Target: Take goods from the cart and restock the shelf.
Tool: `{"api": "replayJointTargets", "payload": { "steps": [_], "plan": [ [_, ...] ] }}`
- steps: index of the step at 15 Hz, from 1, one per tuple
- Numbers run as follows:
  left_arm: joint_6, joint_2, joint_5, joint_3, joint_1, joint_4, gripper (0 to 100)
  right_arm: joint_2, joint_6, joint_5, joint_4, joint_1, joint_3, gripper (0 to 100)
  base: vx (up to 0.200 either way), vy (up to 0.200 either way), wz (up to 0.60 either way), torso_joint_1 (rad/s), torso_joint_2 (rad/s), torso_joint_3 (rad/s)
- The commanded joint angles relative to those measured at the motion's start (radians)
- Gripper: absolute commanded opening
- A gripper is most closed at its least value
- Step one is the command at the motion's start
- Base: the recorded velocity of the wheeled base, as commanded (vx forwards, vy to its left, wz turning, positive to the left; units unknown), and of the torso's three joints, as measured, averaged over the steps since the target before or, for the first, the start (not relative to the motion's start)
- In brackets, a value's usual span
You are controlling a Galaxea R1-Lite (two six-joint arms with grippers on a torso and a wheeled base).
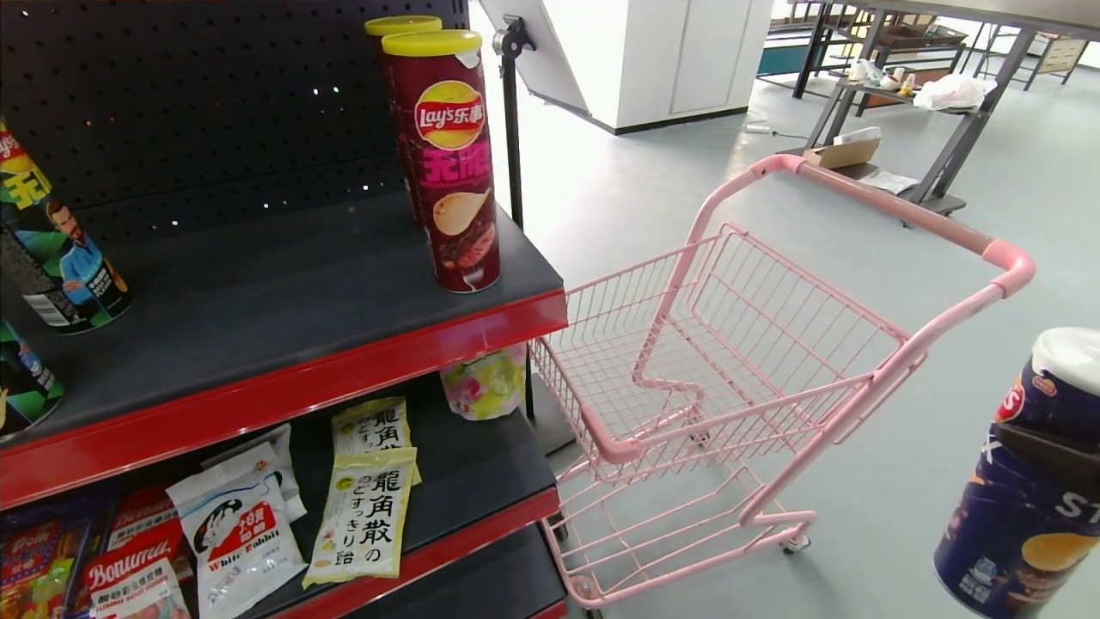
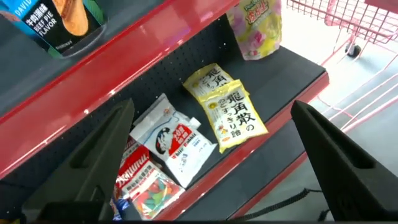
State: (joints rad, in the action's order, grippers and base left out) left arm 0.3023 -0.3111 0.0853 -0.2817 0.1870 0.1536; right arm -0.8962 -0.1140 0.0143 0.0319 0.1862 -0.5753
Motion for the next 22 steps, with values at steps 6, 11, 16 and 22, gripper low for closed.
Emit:
{"api": "replayJointTargets", "payload": {
  "steps": [6,11,16,22],
  "plan": [
    [0.026,0.001,0.004,-0.033,0.000,0.000,100,0.040,-0.010,-0.007,-0.004,-0.019,0.043,0,-0.200,0.000,0.00,0.003,0.00,0.001],
    [0.055,-0.002,0.004,-0.054,-0.001,-0.002,100,0.056,-0.010,-0.005,-0.003,-0.017,0.046,0,-0.040,0.000,0.48,0.000,0.00,0.003],
    [0.055,0.001,0.005,-0.062,-0.001,-0.002,100,0.054,-0.010,-0.005,-0.004,-0.014,0.038,0,0.000,0.000,0.60,0.005,0.00,0.003],
    [0.055,0.003,0.004,-0.051,0.000,0.000,100,0.085,-0.036,-0.002,-0.004,-0.014,0.080,0,0.000,0.100,0.10,0.002,0.00,0.003]
  ]
}}
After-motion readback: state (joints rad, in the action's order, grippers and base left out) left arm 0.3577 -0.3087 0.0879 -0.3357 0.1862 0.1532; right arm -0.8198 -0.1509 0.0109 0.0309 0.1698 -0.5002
